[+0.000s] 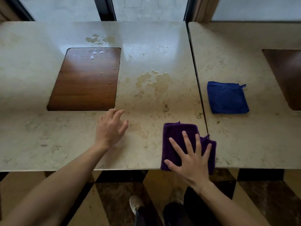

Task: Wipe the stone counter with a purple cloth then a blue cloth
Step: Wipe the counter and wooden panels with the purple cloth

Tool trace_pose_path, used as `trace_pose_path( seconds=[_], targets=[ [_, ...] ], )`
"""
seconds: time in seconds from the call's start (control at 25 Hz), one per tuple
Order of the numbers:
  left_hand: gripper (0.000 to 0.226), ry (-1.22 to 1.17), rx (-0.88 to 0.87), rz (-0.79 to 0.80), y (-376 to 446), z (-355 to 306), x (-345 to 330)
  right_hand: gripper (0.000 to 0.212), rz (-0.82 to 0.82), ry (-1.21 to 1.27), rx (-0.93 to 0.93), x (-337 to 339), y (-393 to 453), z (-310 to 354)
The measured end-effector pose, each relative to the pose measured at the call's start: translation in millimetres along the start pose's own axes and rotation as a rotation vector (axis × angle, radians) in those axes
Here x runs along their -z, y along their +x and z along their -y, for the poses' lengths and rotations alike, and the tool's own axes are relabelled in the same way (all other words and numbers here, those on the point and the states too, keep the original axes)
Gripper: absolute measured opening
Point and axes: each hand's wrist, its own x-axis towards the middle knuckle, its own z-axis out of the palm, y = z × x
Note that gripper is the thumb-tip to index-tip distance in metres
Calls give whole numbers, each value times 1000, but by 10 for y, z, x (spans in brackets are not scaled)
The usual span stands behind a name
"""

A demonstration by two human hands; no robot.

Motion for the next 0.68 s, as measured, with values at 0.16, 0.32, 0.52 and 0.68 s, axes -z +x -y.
trace_pose_path(
  seconds=[0.16,0.32,0.52,0.68],
  targets=[
    [55,-54,96,-59,532,254,43,71,-12,37,-176,-20,118,253],
    [51,-34,231,-52,1020,595,117,71,17,53,-318,63,914,390],
    [59,163,221,74,1631,1066,75,77,-27,30,-319,201,2258,182],
    [71,238,191,152,1832,1183,-15,77,-56,96,-356,398,3566,-87]
  ],
)
